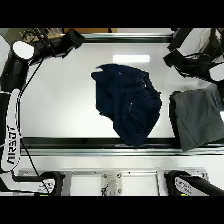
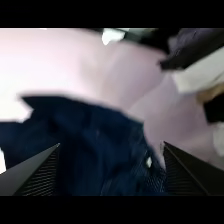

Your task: Fold the clothes and pants, and hang the long-sleeved shirts on hangers.

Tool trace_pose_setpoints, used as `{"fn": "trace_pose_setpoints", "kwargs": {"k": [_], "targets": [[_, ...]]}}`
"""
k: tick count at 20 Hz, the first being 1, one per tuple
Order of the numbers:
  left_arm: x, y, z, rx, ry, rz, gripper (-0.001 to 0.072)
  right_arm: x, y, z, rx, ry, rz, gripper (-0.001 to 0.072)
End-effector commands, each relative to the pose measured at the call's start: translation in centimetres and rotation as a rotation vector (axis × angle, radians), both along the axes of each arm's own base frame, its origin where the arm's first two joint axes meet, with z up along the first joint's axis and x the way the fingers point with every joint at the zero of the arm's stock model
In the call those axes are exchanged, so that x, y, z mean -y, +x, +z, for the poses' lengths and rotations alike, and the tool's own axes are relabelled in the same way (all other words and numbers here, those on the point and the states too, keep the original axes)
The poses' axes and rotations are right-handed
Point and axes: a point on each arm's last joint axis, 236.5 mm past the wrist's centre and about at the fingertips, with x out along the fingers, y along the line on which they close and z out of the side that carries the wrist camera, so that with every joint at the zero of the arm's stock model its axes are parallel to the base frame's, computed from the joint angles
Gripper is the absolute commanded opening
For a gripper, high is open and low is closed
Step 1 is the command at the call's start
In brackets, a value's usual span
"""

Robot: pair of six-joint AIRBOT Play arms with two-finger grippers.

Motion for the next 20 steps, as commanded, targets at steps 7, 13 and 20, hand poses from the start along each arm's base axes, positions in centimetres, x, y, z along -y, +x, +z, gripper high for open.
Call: {"fn": "trace_pose_setpoints", "kwargs": {"k": [7,13,20], "targets": [[7.2,-20.6,-24.8,-0.749,0.09,-0.267,0.0687,3.0,-10.7,-5.1,-0.252,-0.246,0.131,0.0668],[15.6,-26.4,-29.5,-0.815,0.179,-0.393,0.0687,2.7,-12.3,-5.1,-0.238,-0.242,0.126,0.0668],[21.0,-24.9,-30.1,-0.769,0.235,-0.484,0.0024,2.7,-12.3,-5.1,-0.237,-0.243,0.126,0.0668]]}}
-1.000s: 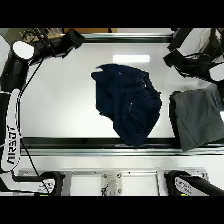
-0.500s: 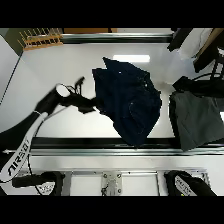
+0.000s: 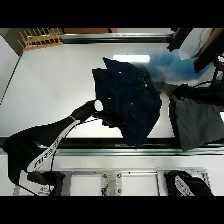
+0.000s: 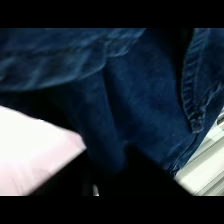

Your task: Fold the clothes and pants, and hang the long-sleeved shirts on hangers.

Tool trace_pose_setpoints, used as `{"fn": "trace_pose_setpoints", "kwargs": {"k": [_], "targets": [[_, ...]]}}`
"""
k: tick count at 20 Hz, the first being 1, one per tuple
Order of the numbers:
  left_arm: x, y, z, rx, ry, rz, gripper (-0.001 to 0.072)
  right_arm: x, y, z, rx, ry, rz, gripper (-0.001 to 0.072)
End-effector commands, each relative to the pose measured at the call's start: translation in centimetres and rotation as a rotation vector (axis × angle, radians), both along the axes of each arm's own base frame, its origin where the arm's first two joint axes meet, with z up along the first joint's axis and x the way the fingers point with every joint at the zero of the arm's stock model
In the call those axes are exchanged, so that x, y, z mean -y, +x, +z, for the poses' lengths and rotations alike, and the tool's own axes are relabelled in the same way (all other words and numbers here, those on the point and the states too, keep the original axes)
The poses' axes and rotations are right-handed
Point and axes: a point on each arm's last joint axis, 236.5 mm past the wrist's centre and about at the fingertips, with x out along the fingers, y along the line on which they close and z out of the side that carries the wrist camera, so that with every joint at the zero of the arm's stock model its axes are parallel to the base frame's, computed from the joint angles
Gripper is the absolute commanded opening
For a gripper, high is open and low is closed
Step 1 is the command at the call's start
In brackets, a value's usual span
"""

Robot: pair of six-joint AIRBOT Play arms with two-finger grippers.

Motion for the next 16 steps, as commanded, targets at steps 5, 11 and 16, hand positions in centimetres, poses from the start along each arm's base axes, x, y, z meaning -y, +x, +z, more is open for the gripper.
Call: {"fn": "trace_pose_setpoints", "kwargs": {"k": [5,11,16], "targets": [[-10.3,7.6,3.6,0.193,0.211,0.026,0.0013,-0.2,-0.6,-0.4,-0.028,0.003,0.011,0.0668],[-25.6,14.2,12.3,0.381,0.258,0.337,0.0013,-3.7,-1.6,-2.3,-0.074,0.06,0.116,0.0668],[-28.4,14.1,12.6,0.362,0.274,0.381,0.0608,-8.5,-2.3,-6.4,-0.167,0.04,0.299,0.0668]]}}
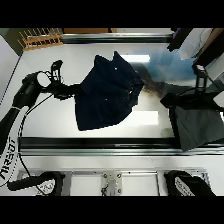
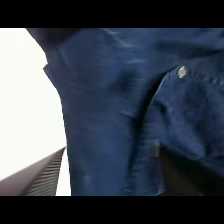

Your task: Fold the clothes and pants, and hang the long-sleeved shirts on hangers.

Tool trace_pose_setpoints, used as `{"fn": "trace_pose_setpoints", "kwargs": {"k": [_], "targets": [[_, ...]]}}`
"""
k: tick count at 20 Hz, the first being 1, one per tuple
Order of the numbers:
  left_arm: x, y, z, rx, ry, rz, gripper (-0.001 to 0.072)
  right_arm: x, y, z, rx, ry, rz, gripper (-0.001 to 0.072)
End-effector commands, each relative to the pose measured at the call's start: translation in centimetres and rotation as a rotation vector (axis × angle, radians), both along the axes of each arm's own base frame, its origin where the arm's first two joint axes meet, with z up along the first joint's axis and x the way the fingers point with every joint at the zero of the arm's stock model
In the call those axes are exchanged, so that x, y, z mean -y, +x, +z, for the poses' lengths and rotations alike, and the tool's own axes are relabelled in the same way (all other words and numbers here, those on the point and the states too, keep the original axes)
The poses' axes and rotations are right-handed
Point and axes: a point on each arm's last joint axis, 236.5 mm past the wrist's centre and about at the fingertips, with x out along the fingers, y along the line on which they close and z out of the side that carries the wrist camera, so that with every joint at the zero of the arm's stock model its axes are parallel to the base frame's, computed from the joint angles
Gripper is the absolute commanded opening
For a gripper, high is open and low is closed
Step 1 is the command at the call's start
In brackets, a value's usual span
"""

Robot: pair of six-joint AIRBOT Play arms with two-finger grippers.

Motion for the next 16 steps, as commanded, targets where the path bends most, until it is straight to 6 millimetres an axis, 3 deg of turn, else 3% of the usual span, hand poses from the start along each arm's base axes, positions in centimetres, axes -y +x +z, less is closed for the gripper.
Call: {"fn": "trace_pose_setpoints", "kwargs": {"k": [1,4,5,6,9,12,16], "targets": [[-3.0,-0.5,0.3,-0.022,0.016,0.042,0.0608,-3.8,-0.3,-3.1,-0.07,0.014,0.144,0.0668],[-4.3,-2.9,-1.5,-0.122,0.018,0.058,0.0608,-7.4,0.9,-6.6,-0.134,0.084,0.287,0.0637],[-4.8,-4.0,-2.3,-0.149,0.017,0.071,0.0608,-8.0,1.8,-7.6,-0.143,0.083,0.33,0.0551],[-5.0,-5.1,-3.2,-0.168,0.015,0.082,0.0608,-8.5,3.0,-8.7,-0.146,0.074,0.37,0.0513],[-4.7,-8.7,-5.2,-0.229,0.004,0.087,0.0608,-9.2,6.8,-11.4,-0.168,0.069,0.383,0.0516],[-2.8,-11.3,-6.3,-0.271,-0.046,0.076,0.0608,-10.2,9.8,-13.2,-0.178,0.069,0.401,0.0519],[-1.1,-13.8,-8.1,-0.317,-0.051,0.038,0.0609,-12.1,10.4,-15.4,-0.212,0.07,0.443,0.0521]]}}
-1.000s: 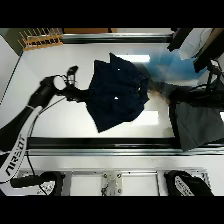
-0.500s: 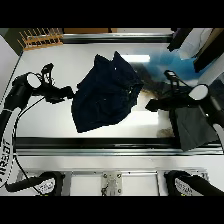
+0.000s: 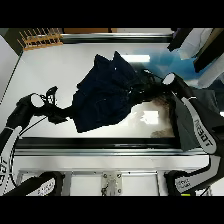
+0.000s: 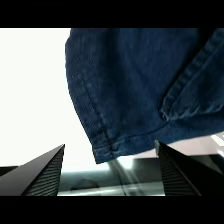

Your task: Fold the clothes and pants, and hang the long-sleeved shirts on hangers.

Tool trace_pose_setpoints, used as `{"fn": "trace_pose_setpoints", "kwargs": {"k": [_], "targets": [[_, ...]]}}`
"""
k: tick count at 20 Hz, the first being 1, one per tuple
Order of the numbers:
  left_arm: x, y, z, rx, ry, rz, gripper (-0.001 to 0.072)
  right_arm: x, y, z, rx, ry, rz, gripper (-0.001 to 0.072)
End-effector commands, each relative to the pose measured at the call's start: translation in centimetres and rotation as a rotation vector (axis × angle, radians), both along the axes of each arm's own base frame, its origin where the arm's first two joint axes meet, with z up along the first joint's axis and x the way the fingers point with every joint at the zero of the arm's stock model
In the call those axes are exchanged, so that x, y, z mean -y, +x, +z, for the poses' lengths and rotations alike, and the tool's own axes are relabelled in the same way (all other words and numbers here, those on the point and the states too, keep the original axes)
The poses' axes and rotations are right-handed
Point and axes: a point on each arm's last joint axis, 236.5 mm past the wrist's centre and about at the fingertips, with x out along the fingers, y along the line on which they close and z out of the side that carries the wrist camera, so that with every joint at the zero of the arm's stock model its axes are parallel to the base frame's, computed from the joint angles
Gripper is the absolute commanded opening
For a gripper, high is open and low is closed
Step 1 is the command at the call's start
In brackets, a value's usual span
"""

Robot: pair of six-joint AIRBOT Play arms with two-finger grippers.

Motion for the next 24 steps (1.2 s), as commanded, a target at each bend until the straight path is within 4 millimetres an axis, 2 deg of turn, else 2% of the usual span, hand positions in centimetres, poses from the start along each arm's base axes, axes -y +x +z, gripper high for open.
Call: {"fn": "trace_pose_setpoints", "kwargs": {"k": [1,6,7,8,9,12,13,15,17,20,22,24], "targets": [[1.5,-2.2,-1.5,-0.04,-0.015,-0.026,0.0608,-1.7,0.5,-2.2,-0.03,-0.001,0.046,0.0521],[2.3,-2.9,-2.1,-0.05,-0.013,-0.052,0.0608,-3.1,-0.1,-2.7,-0.043,0.003,0.072,0.0512],[2.3,-2.9,-2.1,-0.051,-0.013,-0.053,0.0608,-3.1,0.0,-2.6,-0.04,0.008,0.068,0.0441],[2.2,-2.9,-2.1,-0.051,-0.013,-0.05,0.0608,-3.0,0.1,-2.2,-0.031,0.008,0.065,0.0123],[2.1,-2.8,-2.1,-0.051,-0.013,-0.045,0.0608,-2.8,0.3,-1.2,-0.012,0.011,0.06,0.004],[1.4,-2.9,-2.1,-0.065,-0.015,-0.026,0.0608,-1.6,-0.5,4.0,0.066,-0.017,0.09,0.0039],[1.4,-3.1,-2.1,-0.071,-0.015,-0.028,0.0608,-0.8,-1.4,5.8,0.092,-0.051,0.111,0.0038],[1.5,-3.3,-2.1,-0.078,-0.016,-0.031,0.0608,1.6,-3.6,7.8,0.12,-0.142,0.089,0.0038],[1.8,-3.4,-2.1,-0.078,-0.016,-0.044,0.0608,4.9,-7.1,7.3,0.09,-0.252,0.03,0.0038],[3.1,-3.9,-2.1,-0.078,-0.014,-0.09,0.0609,8.7,-13.2,3.5,-0.009,-0.363,-0.038,0.0039],[4.6,-4.4,-2.1,-0.076,-0.012,-0.144,0.0608,10.3,-15.3,0.7,-0.049,-0.379,-0.129,0.0043],[6.4,-5.4,-2.1,-0.08,-0.009,-0.212,0.0609,11.0,-15.6,0.2,-0.074,-0.367,-0.208,0.0052]]}}
